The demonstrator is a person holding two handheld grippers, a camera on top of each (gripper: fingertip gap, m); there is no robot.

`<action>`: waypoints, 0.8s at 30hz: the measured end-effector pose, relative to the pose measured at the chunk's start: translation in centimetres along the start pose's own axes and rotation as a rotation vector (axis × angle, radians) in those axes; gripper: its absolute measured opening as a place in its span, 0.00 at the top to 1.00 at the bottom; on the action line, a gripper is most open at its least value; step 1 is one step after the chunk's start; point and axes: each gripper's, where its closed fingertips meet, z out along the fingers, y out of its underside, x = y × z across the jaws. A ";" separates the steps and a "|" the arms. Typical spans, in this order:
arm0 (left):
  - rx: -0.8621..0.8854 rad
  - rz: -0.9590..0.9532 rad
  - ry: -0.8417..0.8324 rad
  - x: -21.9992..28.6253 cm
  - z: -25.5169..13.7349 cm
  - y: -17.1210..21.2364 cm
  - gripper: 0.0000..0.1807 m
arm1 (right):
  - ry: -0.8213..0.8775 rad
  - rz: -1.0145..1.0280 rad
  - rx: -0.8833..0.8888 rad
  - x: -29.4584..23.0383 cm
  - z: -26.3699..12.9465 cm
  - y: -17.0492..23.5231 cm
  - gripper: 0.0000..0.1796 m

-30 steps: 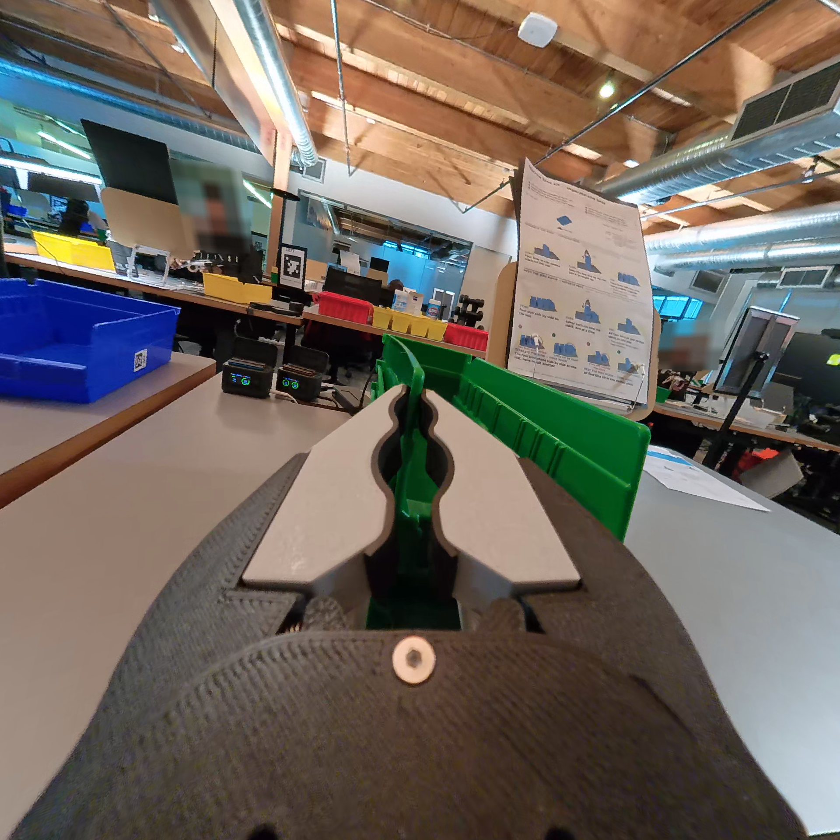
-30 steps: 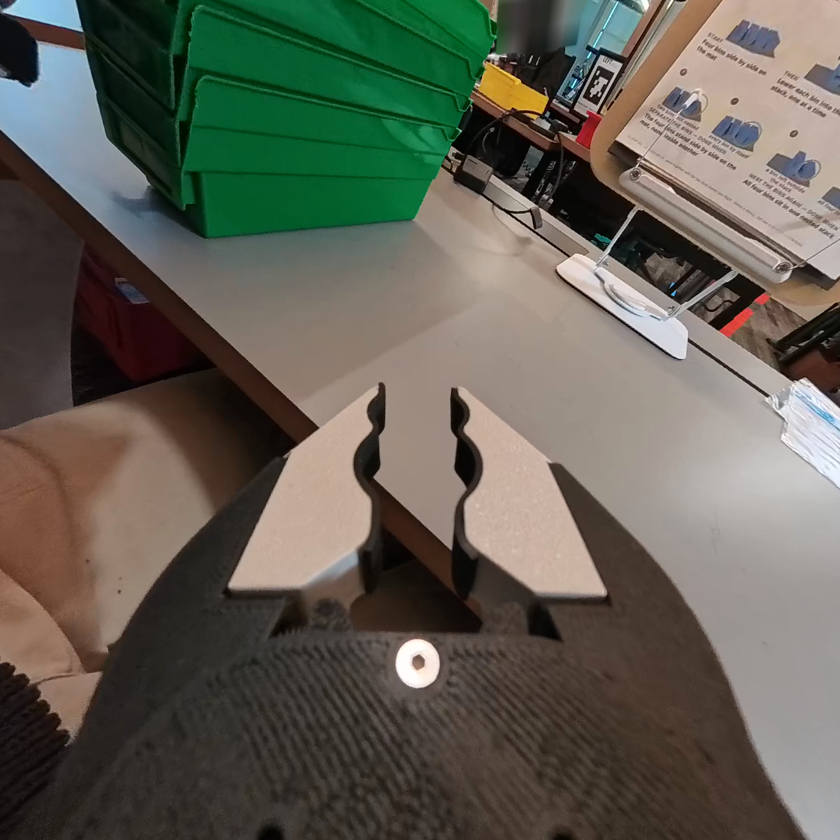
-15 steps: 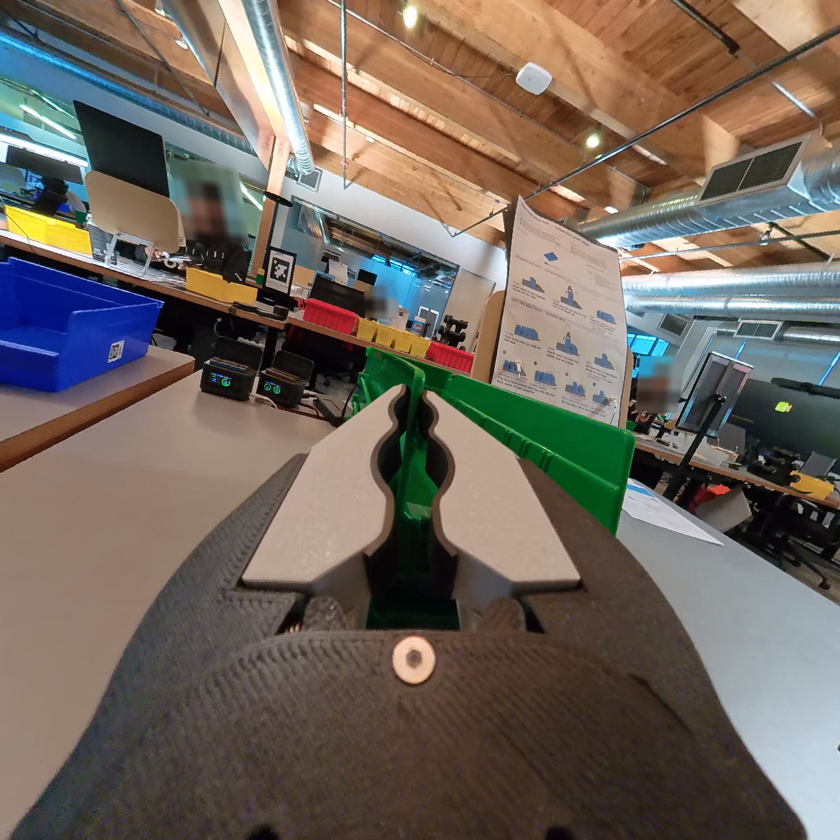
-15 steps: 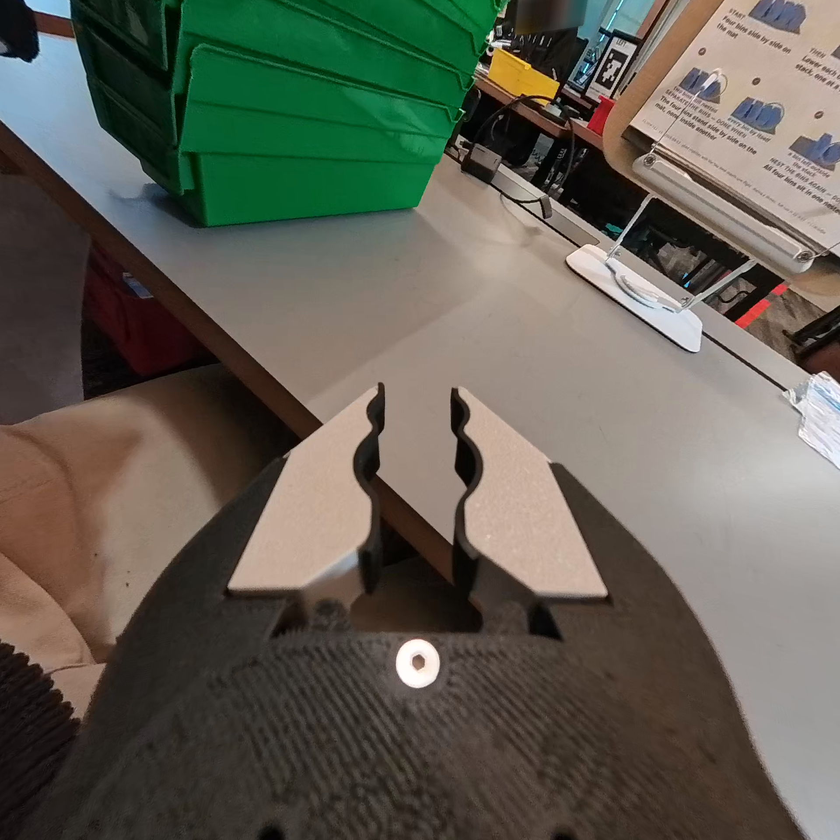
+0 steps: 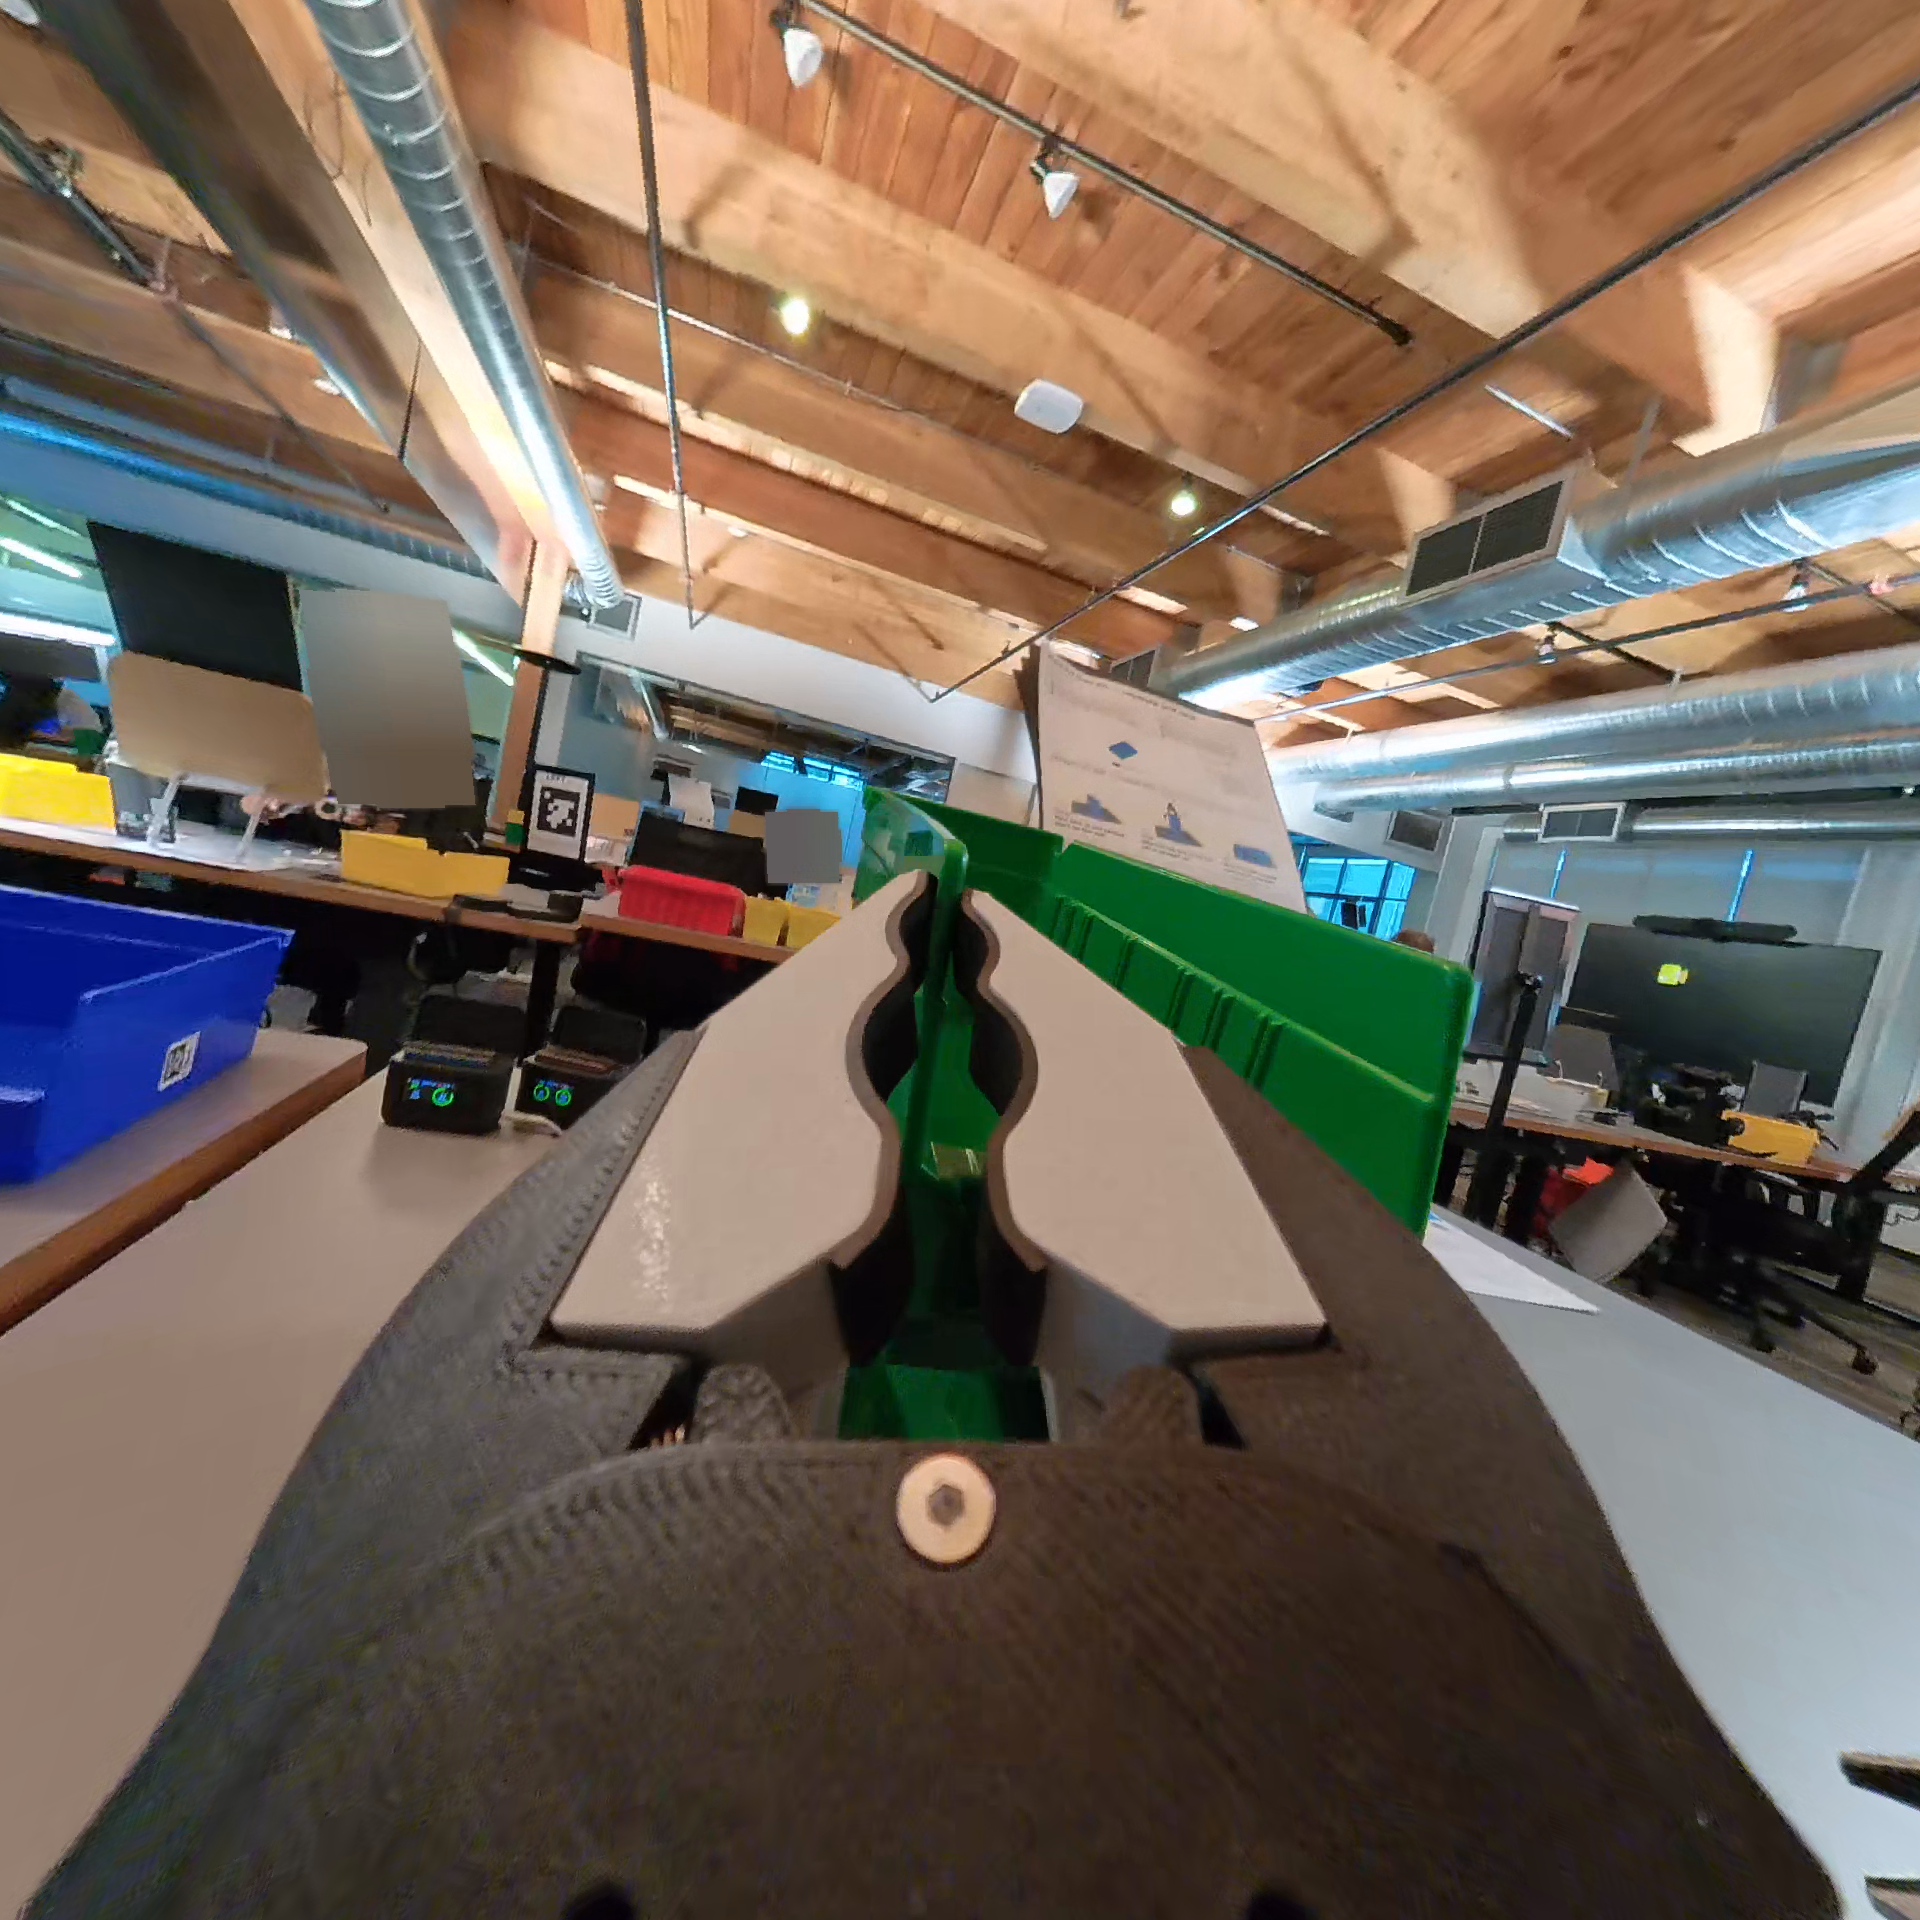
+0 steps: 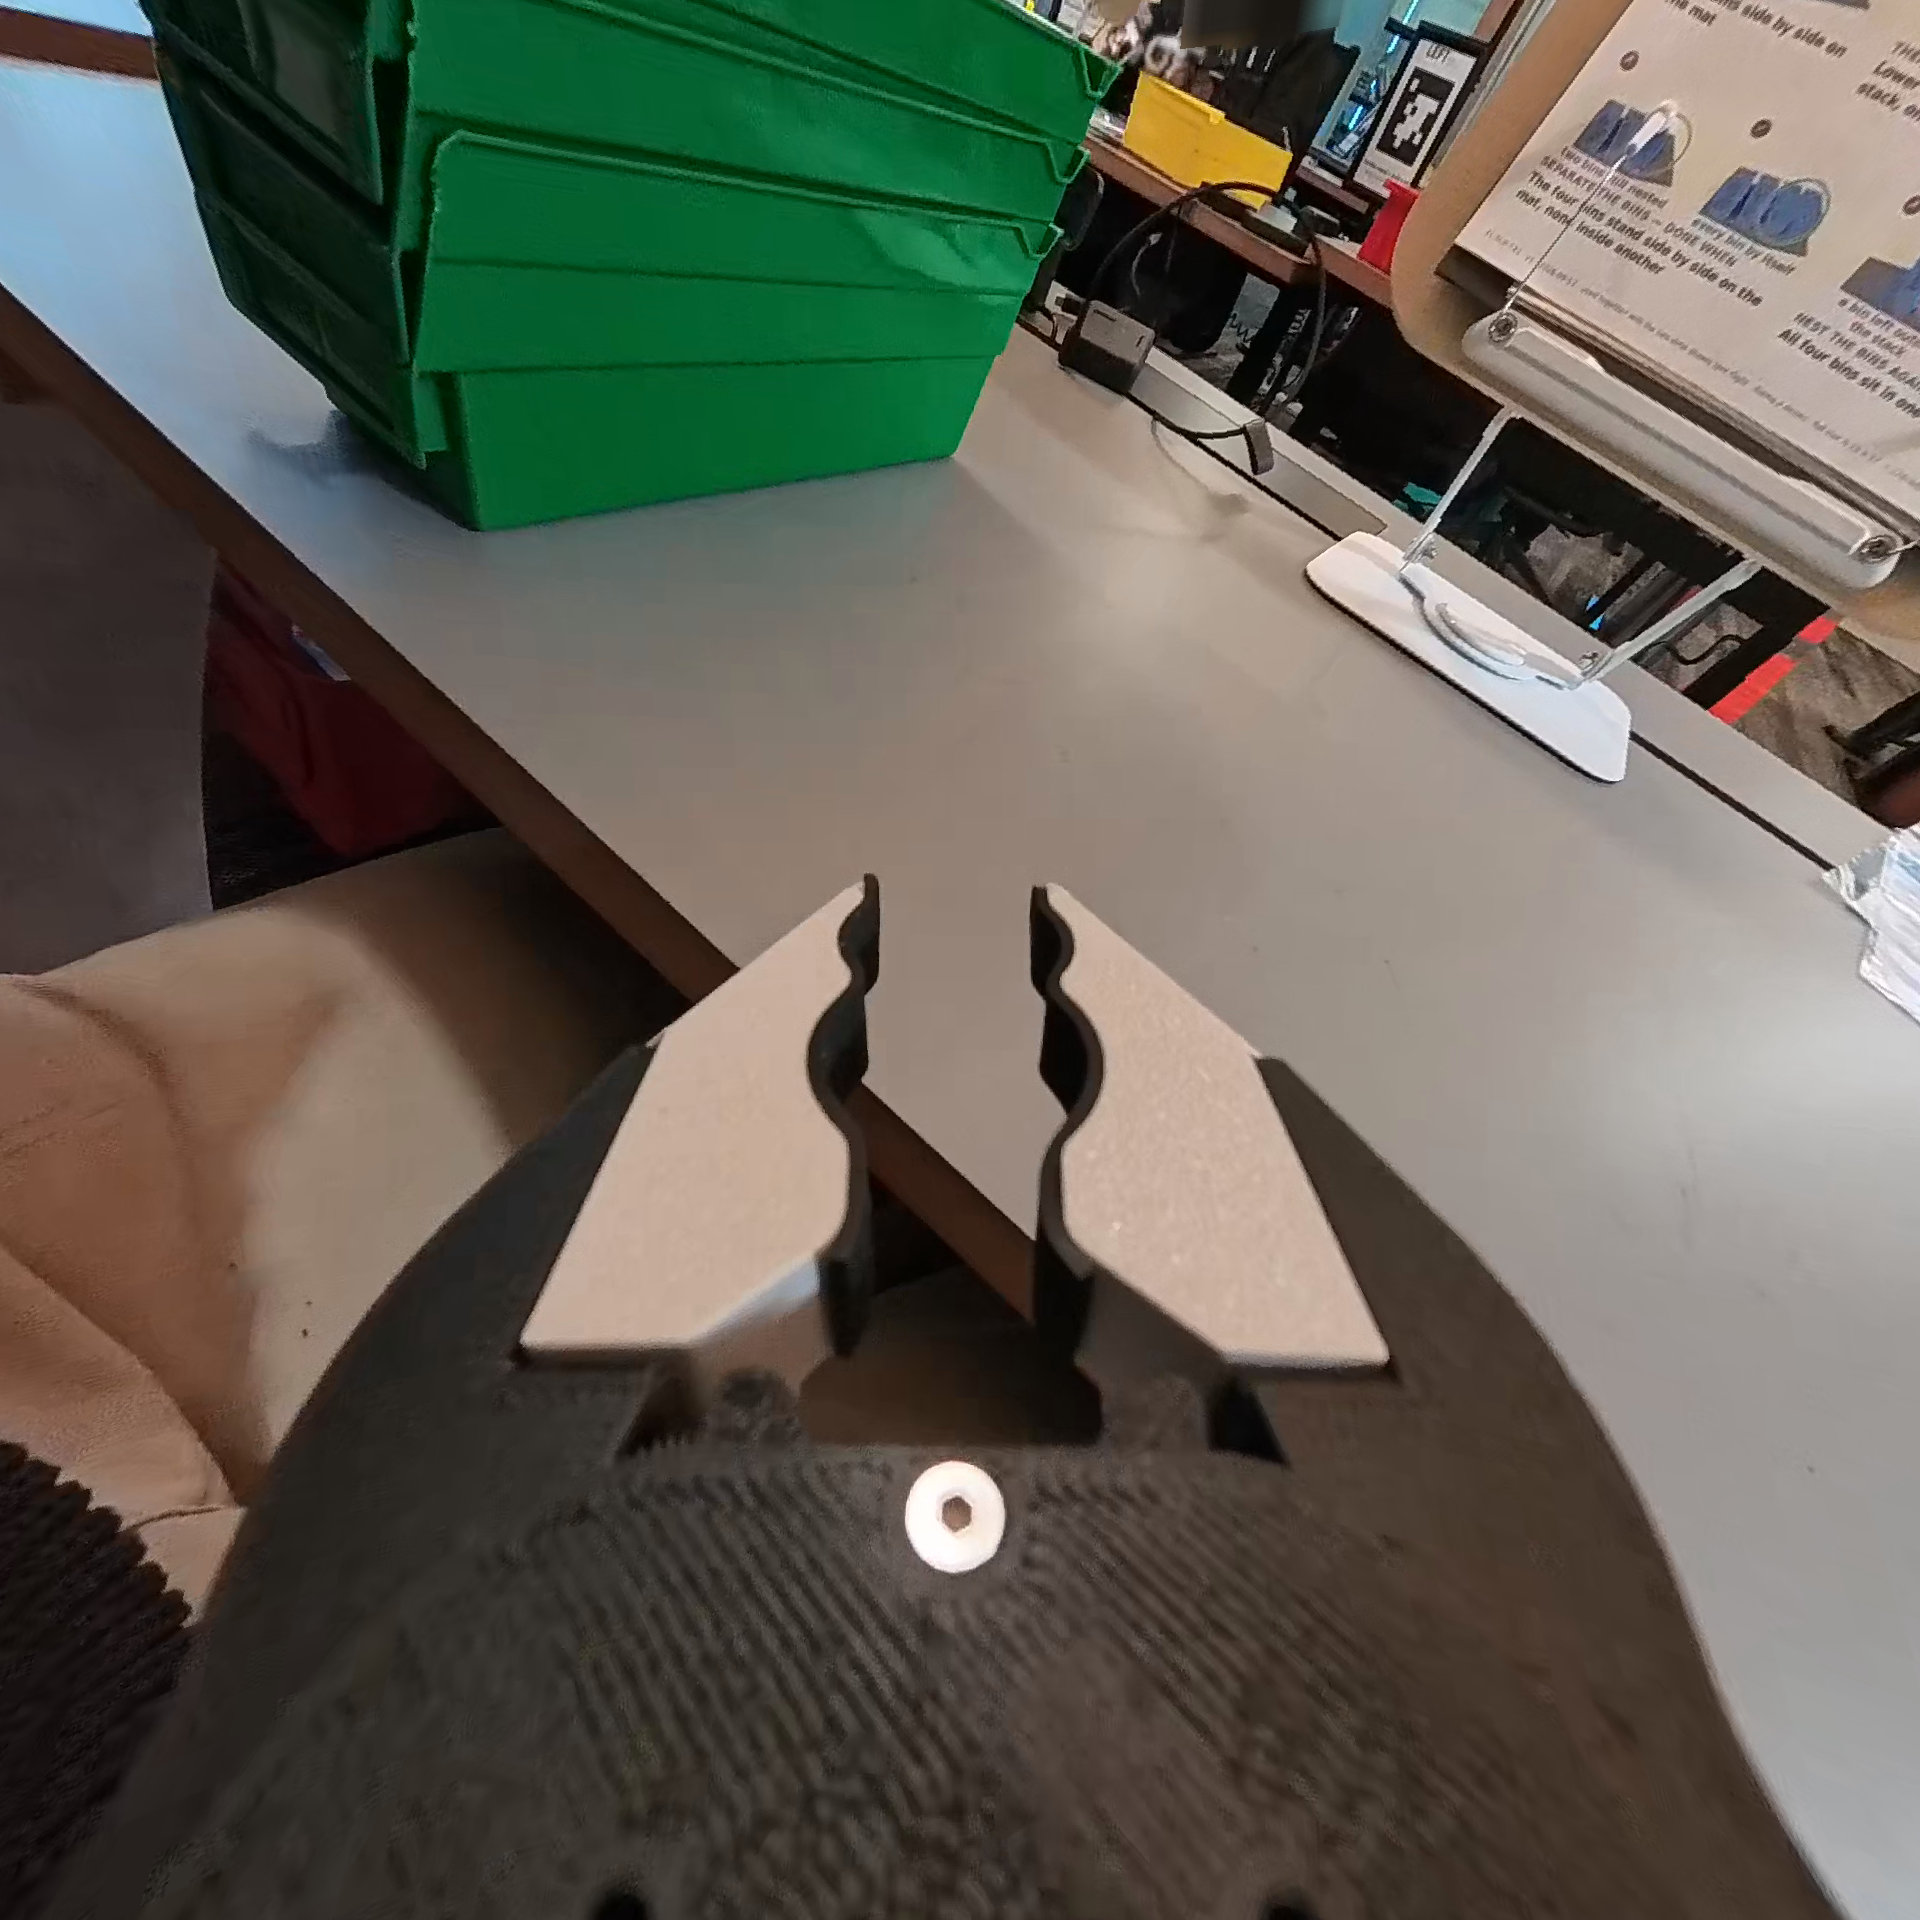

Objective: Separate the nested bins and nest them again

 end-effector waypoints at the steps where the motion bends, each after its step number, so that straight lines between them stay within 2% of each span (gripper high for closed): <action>1: 0.007 0.003 0.004 0.4 0.0 -0.2 1.00 | 0.001 0.000 0.000 0.0 0.0 0.0 0.84; 12: 0.015 0.019 0.044 4.2 0.0 -1.3 1.00 | -0.014 0.022 0.077 -0.3 -0.7 -1.5 0.82; 15: 0.021 -0.002 0.082 6.6 -0.1 -1.6 1.00 | -0.052 0.095 0.158 -0.5 -1.6 -3.1 0.80; 21: -0.001 -0.173 0.218 12.5 -0.4 -0.5 1.00 | -0.028 0.178 0.351 1.3 -4.8 -7.7 0.77; 24: -0.049 -0.186 0.258 14.8 -0.6 1.4 1.00 | -0.169 0.288 0.483 0.4 -7.5 -10.9 0.74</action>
